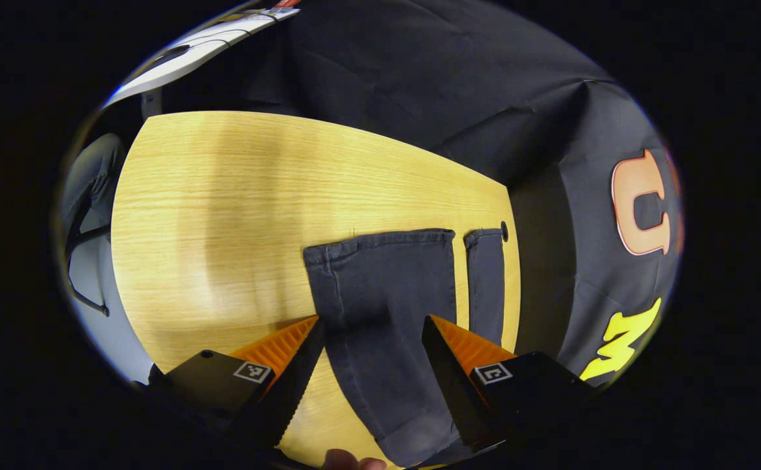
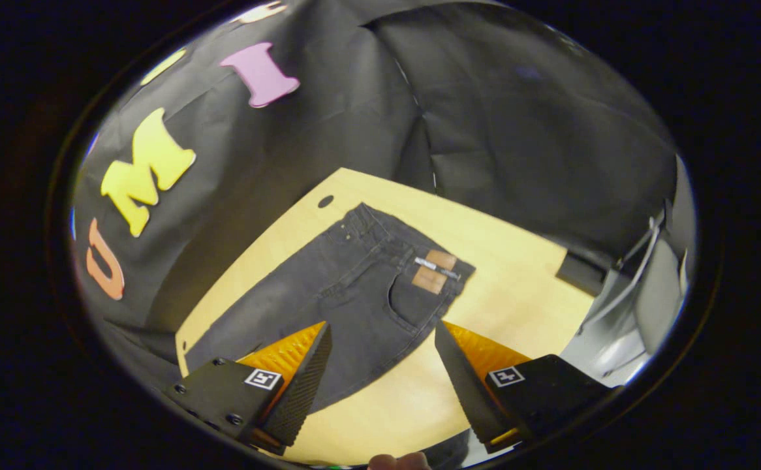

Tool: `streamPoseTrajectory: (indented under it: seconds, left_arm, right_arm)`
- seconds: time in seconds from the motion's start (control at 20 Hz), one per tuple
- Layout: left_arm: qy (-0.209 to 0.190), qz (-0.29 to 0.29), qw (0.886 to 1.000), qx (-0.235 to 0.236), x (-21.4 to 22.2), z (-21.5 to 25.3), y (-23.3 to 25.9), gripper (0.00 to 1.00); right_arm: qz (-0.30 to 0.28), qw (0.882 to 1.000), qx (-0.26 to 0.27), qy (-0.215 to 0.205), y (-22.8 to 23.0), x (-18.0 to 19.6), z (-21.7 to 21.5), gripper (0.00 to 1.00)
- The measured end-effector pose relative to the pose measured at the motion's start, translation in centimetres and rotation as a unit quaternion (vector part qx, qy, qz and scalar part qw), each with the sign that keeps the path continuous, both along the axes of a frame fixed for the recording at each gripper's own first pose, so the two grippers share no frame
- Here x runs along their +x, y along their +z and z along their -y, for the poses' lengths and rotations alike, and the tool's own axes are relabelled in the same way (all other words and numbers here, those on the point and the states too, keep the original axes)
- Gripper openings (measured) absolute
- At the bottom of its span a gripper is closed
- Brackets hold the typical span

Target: Grasp the waist and the cuffs of the jeans and fold them to make the two legs overlap; first hold the waist and fold one-third of the jeans toward the cuffs, then hold the cuffs and fold the remaining one-third in the same direction to finish folding.

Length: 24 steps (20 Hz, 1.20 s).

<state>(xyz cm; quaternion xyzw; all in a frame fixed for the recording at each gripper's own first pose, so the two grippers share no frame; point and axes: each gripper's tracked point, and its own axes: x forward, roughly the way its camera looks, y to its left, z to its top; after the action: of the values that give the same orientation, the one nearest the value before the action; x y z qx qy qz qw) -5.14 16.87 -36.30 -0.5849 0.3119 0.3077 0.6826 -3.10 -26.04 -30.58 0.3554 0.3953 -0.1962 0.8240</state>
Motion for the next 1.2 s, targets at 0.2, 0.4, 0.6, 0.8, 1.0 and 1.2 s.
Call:
streamPoseTrajectory:
  seconds: [0.2, 0.4, 0.6, 0.8, 1.0, 1.2]
  left_arm:
    - [0.021, 0.012, 1.000, -0.019, 1.0, -0.2, 0.0, 0.97]
    - [0.004, 0.016, 1.000, -0.019, 1.8, -0.2, 0.2, 0.96]
    - [-0.004, 0.005, 1.000, -0.024, 2.1, -0.1, -0.8, 0.67]
    - [-0.012, 0.005, 0.999, -0.032, 2.4, 0.2, -1.3, 0.56]
    - [-0.012, 0.000, 0.999, -0.042, 2.7, 0.2, -1.7, 0.30]
    - [-0.031, -0.019, 0.998, -0.043, 3.5, 0.5, -2.0, 0.20]
  right_arm:
    - [-0.022, 0.996, 0.076, -0.044, -3.1, -0.5, -0.7, 0.94]
    - [-0.043, 0.984, 0.139, -0.103, -5.8, 0.1, 0.2, 0.99]
    - [-0.051, 0.976, 0.160, -0.135, -7.3, 1.1, 1.5, 0.93]
    - [-0.044, 0.974, 0.165, -0.149, -8.1, 2.8, 2.6, 0.93]
    - [-0.045, 0.976, 0.154, -0.146, -8.4, 4.7, 3.0, 0.93]
    - [-0.076, 0.979, 0.132, -0.139, -8.7, 4.2, 2.9, 0.95]
